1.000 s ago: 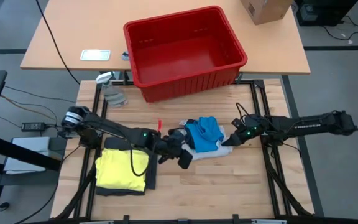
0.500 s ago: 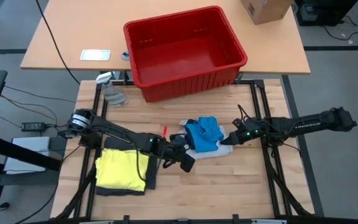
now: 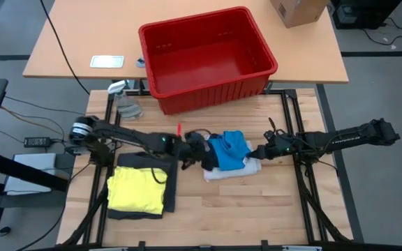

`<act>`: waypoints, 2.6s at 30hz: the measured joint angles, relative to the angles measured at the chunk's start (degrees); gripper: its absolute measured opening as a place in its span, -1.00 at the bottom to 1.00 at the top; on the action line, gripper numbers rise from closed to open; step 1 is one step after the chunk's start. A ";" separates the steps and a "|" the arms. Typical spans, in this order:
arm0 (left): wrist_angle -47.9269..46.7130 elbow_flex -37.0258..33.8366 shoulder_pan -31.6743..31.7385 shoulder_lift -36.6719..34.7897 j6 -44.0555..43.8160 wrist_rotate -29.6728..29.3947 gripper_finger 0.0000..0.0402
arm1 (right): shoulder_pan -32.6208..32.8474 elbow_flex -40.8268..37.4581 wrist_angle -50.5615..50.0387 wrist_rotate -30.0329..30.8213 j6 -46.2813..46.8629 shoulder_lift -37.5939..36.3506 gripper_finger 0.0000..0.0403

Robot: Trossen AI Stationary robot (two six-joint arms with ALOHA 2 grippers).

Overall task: Fold Laundry from Bin
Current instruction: Put the stacked clothes into the red laundry bin

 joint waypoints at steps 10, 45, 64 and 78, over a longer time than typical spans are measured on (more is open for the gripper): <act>-2.63 -3.51 3.50 0.46 0.80 5.17 0.15 | -0.17 0.00 -6.26 11.45 -0.06 0.00 0.40; 28.15 -27.12 6.65 1.77 -4.95 18.12 0.15 | -2.27 -0.02 17.21 0.32 -24.35 18.43 0.39; 37.55 -27.15 7.11 5.65 -4.85 17.47 0.15 | -3.96 0.13 1.06 -0.07 -6.18 18.64 0.27; 44.71 -27.07 6.94 9.67 -2.37 15.43 0.15 | -4.75 0.00 5.09 0.23 -7.60 21.62 0.27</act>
